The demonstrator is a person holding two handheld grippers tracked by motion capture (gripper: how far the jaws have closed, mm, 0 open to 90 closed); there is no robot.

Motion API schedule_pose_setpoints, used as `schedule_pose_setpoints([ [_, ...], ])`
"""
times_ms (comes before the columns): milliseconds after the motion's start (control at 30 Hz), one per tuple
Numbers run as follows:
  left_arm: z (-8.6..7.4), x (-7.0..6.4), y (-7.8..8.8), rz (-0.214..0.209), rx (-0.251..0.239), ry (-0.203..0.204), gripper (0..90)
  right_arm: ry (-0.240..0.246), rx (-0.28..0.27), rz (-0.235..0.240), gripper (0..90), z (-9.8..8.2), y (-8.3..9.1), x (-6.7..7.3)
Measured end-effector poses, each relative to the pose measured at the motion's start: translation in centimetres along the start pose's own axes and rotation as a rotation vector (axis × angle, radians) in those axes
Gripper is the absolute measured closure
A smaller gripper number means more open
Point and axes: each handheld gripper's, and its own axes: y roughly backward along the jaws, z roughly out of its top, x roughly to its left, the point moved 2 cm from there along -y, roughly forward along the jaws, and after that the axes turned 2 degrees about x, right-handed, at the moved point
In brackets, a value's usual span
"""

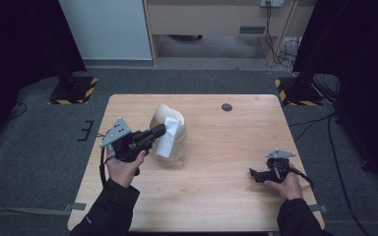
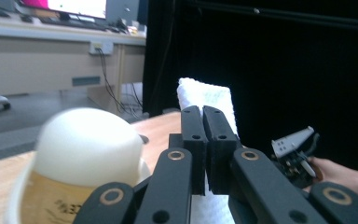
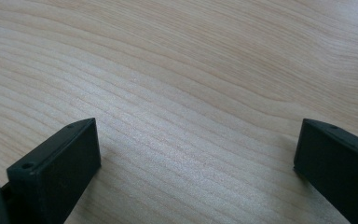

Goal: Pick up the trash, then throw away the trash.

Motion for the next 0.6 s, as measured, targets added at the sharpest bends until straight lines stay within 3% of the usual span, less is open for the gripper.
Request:
schedule_pose_setpoints([
  [300,1.3,1.8,1.8,0.057,-0.067,0.019,87.6,0.0,0.0,-0.001,0.5,0.0,0.0,0.0],
  [600,1.5,3.8,2.0,0.113,-0.092,0.03,87.5,-0.001,0.0,0.0,0.5,0.0,0.0,0.0],
])
